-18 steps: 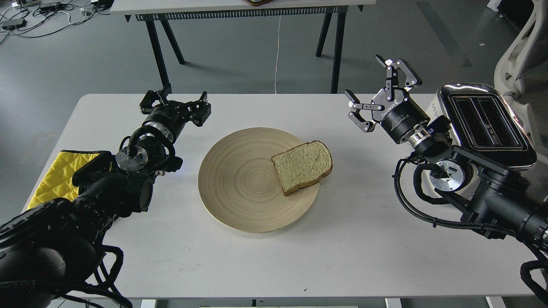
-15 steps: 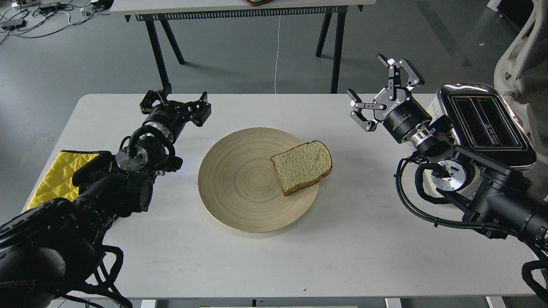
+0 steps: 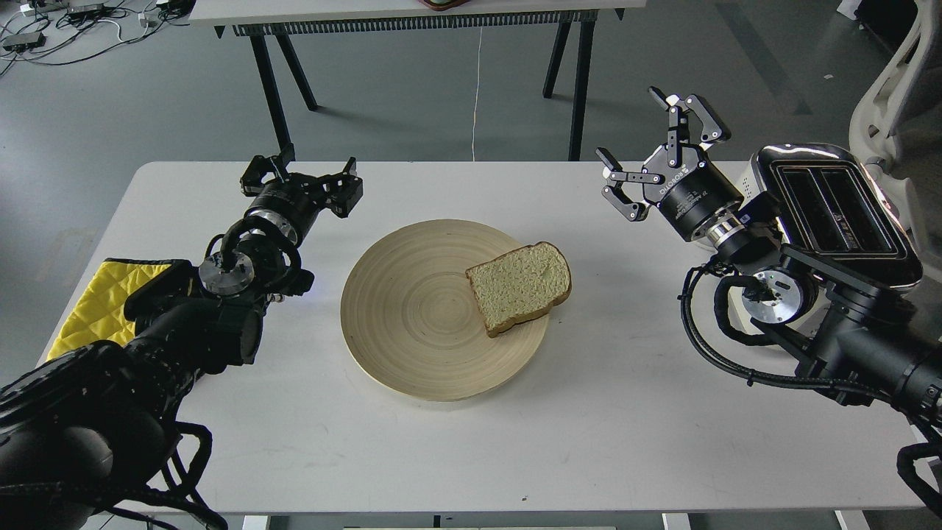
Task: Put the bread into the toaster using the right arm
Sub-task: 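Rotate the right gripper downward and move it toward the bread slice, then reach the open right gripper to the bread slice edge on the plate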
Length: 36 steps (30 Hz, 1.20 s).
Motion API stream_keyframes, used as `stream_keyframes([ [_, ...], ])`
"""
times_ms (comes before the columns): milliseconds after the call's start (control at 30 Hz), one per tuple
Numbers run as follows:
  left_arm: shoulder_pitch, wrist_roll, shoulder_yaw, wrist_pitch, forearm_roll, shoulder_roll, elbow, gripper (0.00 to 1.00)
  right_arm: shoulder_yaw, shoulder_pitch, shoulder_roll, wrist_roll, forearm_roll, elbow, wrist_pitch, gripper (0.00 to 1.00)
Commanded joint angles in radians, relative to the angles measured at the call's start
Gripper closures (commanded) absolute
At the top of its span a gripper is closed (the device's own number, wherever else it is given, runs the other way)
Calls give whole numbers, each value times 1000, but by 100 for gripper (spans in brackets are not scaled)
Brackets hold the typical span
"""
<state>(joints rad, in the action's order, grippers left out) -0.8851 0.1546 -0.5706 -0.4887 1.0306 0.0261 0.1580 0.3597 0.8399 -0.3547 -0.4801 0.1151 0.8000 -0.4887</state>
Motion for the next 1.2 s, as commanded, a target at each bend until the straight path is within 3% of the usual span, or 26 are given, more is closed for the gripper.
stream_keyframes([
  [0, 0, 0, 0, 0, -1, 0, 0, 0, -1, 10, -4, 0, -28, 1, 0, 1],
  [200, 0, 0, 0, 0, -1, 0, 0, 0, -15, 56, -69, 17, -190, 50, 151, 1],
  [300, 0, 0, 0, 0, 0, 0, 0, 0, -21, 64, -72, 28, -308, 97, 325, 1],
  [433, 0, 0, 0, 0, -1, 0, 0, 0, -97, 87, -63, 89, -449, 162, 576, 1],
  [633, 0, 0, 0, 0, -1, -2, 0, 0, -307, 126, -26, 124, -519, 203, 809, 1],
  [867, 0, 0, 0, 0, 0, -2, 0, 0, -427, 116, 17, 146, -519, 197, 874, 1],
  [1167, 0, 0, 0, 0, 0, -2, 0, 0, -436, 39, 63, 146, -509, 189, 889, 2],
])
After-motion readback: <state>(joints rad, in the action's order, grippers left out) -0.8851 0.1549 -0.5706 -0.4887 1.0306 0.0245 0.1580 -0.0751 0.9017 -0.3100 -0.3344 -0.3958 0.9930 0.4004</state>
